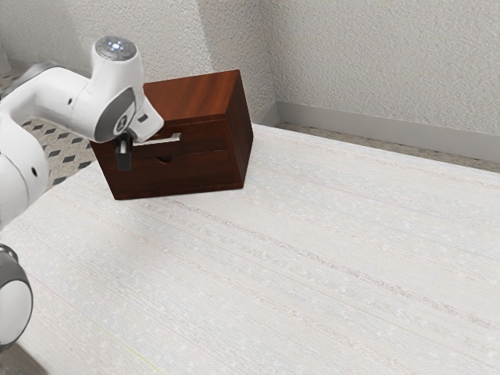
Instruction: Pull the drawer handle with one arm to open the drawer
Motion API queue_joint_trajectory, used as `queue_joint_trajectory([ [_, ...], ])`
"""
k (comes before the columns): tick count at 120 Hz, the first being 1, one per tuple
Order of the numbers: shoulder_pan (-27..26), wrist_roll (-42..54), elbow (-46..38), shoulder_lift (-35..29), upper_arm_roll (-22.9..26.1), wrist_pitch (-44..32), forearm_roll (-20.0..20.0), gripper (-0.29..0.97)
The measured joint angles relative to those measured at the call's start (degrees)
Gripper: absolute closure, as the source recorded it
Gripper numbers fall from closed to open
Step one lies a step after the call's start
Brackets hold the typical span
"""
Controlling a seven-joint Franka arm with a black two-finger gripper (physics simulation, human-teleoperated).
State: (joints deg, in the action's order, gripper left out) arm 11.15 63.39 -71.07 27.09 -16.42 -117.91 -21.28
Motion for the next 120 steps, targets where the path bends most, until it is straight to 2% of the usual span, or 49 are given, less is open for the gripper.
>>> queue_joint_trajectory([
  [92,0.0,-0.1,2.1,4.2,3.3,-3.4,0.0,0.0],
  [120,0.0,-0.7,2.1,5.1,3.9,-3.9,0.0,-0.04],
])
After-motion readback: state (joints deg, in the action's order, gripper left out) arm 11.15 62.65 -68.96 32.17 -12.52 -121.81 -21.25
